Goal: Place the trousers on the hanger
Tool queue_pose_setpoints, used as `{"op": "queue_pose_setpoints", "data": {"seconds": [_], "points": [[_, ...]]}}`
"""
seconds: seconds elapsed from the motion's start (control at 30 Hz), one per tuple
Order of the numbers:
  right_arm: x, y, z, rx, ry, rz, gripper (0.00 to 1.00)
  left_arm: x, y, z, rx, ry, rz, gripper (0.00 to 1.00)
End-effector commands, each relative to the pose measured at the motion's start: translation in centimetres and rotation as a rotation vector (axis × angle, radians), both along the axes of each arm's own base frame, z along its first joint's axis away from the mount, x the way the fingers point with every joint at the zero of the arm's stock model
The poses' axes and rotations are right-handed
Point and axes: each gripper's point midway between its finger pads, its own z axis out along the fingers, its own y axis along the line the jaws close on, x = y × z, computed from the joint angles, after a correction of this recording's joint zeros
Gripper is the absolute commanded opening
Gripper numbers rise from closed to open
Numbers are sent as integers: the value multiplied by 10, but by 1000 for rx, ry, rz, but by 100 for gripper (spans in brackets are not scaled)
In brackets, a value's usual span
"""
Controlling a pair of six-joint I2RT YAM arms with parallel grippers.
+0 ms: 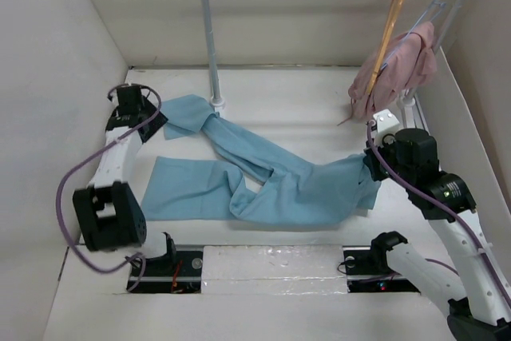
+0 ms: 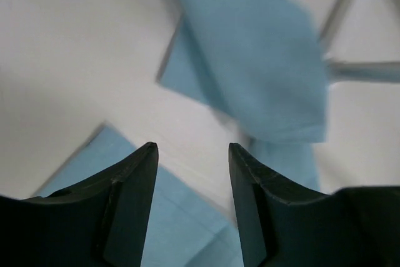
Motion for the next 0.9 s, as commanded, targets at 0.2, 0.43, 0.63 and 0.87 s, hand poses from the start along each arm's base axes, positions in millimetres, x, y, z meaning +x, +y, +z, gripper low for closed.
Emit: {"op": "queue_pose_setpoints", "data": {"seconds": [0.2, 0.43, 0.63, 0.87], "points": [[9, 5, 25, 26, -110, 21, 0, 41, -4, -68, -70, 104, -39, 42], [9, 7, 21, 42, -99, 12, 0, 54, 8, -131, -64, 245, -18, 39], [12, 6, 22, 41, -96, -3, 0, 58, 7, -151, -76, 282, -22, 36], [12, 8, 26, 56, -101, 2, 0, 59, 8, -170, -78, 321, -19, 34]]}}
